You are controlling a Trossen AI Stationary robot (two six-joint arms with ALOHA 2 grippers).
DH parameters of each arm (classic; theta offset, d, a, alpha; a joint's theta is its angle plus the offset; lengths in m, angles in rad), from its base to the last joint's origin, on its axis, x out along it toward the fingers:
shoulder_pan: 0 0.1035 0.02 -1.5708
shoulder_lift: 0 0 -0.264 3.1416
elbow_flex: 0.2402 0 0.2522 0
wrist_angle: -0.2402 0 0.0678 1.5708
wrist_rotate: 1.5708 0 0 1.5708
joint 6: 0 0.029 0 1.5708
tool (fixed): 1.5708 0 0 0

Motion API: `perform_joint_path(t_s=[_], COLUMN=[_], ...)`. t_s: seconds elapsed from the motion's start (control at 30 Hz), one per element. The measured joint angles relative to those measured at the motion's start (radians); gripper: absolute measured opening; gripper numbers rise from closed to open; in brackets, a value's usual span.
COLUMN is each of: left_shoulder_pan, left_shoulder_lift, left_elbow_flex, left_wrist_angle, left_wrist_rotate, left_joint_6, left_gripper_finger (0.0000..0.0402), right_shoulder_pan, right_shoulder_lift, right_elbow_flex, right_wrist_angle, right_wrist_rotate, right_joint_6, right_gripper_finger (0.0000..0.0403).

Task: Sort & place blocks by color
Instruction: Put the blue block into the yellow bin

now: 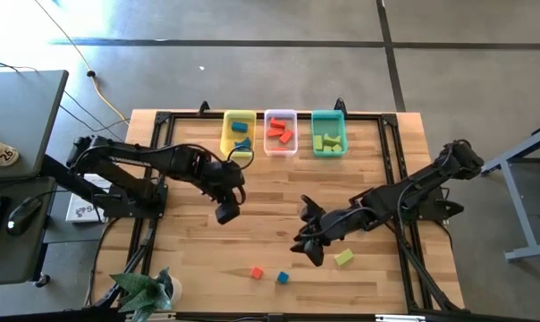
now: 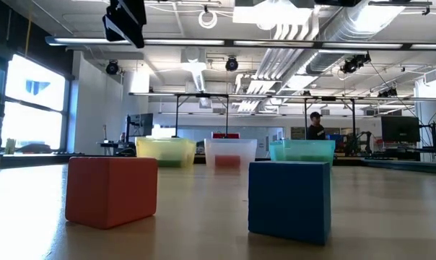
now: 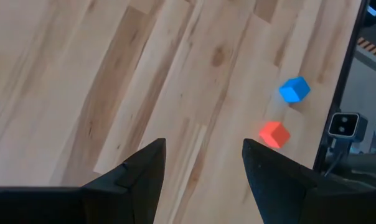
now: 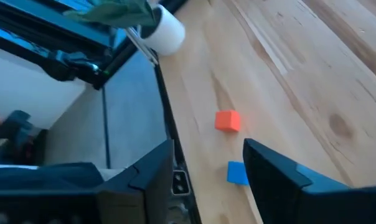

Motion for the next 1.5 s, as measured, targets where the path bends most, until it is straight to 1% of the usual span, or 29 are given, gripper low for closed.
perform_joint_path(t_s=[0.17,0.3,0.4,0.67,0.83,0.97,1.1,1.27,1.33,1.5], left_shoulder_pan=[-0.022,-0.027,-0.027,-0.027,-0.026,-0.025,-0.025,-0.025,-0.025,-0.025], left_shoulder_lift=[0.0,0.0,0.0,0.0,0.001,0.001,0.001,0.001,0.001,0.001], left_elbow_flex=[0.0,0.0,0.0,0.0,0.0,0.0,0.0,0.0,0.0,0.0], left_wrist_angle=[0.0,0.001,0.001,0.001,0.002,0.002,0.004,0.008,0.008,0.008], left_wrist_rotate=[-0.004,-0.004,-0.005,-0.013,-0.061,-0.061,-0.061,-0.061,-0.061,-0.061], left_joint_6=[-0.003,-0.003,-0.003,-0.014,-0.026,-0.026,-0.026,-0.026,-0.028,-0.044], left_gripper_finger=[0.02,0.02,0.02,0.02,0.02,0.02,0.02,0.02,0.02,0.02], right_shoulder_pan=[0.009,0.014,0.022,0.069,0.086,0.088,0.087,0.082,0.082,0.083], right_shoulder_lift=[0.033,0.056,0.08,0.124,0.125,0.138,0.178,0.248,0.27,0.31], right_elbow_flex=[0.054,0.056,0.056,0.056,0.056,0.121,0.243,0.371,0.395,0.399], right_wrist_angle=[-0.088,-0.108,-0.143,-0.131,-0.085,-0.117,-0.249,-0.461,-0.505,-0.528], right_wrist_rotate=[-0.004,-0.009,-0.042,-0.08,-0.084,-0.071,-0.03,-0.015,-0.014,-0.034], right_joint_6=[0.0,0.044,0.082,0.18,0.201,0.184,0.112,0.068,0.067,0.068], right_gripper_finger=[0.0172,0.0172,0.0171,0.0171,0.0171,0.0171,0.0171,0.0171,0.0171,0.0171])
